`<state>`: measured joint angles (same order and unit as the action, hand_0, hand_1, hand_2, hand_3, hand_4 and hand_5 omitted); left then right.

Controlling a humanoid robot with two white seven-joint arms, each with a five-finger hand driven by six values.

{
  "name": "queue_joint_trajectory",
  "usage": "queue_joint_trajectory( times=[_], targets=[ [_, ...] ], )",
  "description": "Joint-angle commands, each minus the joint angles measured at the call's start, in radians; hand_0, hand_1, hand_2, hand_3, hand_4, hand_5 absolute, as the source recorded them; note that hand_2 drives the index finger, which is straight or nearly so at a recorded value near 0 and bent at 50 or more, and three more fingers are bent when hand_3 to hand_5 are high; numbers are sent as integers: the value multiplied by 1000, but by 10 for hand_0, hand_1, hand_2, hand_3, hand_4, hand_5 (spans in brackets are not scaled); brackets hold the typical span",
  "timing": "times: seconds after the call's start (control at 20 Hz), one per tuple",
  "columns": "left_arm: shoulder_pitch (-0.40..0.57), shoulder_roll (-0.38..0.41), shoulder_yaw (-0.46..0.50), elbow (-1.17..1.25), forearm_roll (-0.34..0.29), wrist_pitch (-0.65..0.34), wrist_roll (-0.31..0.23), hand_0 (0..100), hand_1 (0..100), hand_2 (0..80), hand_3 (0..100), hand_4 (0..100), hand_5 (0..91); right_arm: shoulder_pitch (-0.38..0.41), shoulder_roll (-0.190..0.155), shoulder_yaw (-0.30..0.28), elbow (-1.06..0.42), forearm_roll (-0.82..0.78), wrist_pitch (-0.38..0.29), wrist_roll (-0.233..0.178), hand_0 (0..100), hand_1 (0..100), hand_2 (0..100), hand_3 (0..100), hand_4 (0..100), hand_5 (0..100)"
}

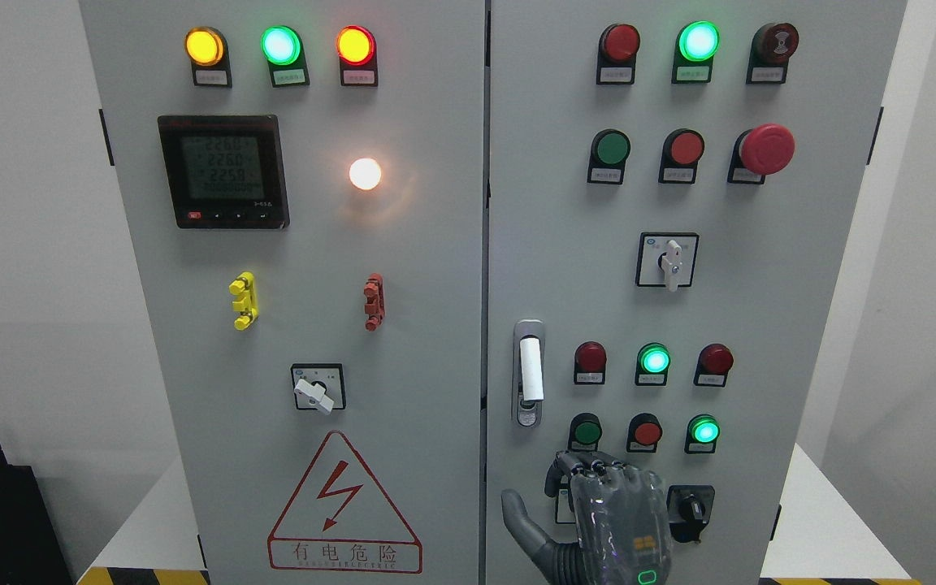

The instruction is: Release door handle

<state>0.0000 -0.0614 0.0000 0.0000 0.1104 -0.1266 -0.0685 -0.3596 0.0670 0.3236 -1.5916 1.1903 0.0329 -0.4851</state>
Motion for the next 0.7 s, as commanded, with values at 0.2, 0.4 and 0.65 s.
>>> queue_joint_trajectory(
  times=[0.2,0.4,0.65],
  targets=[
    [-31,0,-11,-8,0,1,-1,120,389,0,0,0,0,-71,30,-21,-10,-14,13,29,126,397,968,1000,1000,999],
    [-31,0,-11,-8,0,1,-1,120,389,0,0,0,0,-90,30,-23,-10,-17,36,31,130,393,971,1000,1000,1000],
    [-31,0,-11,-9,0,1,-1,120,389,0,0,0,0,-105,30,-21,-10,-44,42,60,134,392,971,1000,1000,1000]
  ],
)
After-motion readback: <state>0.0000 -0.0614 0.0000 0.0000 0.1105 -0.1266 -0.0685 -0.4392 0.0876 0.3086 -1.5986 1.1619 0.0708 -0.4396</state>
